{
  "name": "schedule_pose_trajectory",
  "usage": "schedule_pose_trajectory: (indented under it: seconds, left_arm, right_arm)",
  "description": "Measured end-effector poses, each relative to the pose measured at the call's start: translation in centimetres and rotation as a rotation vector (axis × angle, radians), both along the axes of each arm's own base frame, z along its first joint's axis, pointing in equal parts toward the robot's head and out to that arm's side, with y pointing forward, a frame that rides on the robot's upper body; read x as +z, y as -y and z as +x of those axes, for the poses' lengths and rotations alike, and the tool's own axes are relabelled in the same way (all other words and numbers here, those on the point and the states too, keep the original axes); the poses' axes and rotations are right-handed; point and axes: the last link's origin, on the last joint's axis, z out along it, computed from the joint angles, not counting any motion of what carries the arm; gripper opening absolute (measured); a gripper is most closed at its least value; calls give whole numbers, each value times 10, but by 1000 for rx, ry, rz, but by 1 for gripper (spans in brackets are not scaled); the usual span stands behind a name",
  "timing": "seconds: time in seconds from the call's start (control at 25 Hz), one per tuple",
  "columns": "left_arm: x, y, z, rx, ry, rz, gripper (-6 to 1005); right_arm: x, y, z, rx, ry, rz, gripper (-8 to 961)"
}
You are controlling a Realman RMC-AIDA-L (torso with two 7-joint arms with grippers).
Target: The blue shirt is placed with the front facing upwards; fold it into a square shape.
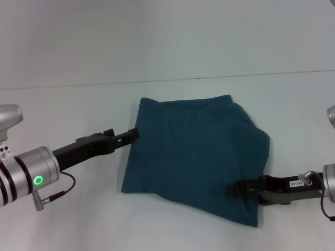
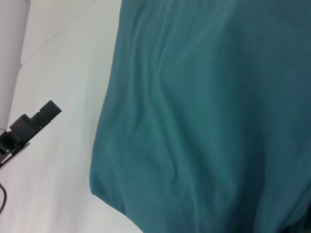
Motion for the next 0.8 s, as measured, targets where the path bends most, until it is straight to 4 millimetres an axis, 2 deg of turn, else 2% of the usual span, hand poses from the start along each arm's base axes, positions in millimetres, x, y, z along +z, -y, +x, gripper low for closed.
schedule_pose_trajectory:
  seconds: [0.48,0.8]
  left_arm:
    - [0,-1,0,1,-2,4,913]
    - [1,-1,0,0,-1,4,913]
  right_arm:
    - [8,1,8,-12,-66,103,885]
    - [5,0,9,1,-70,121,884]
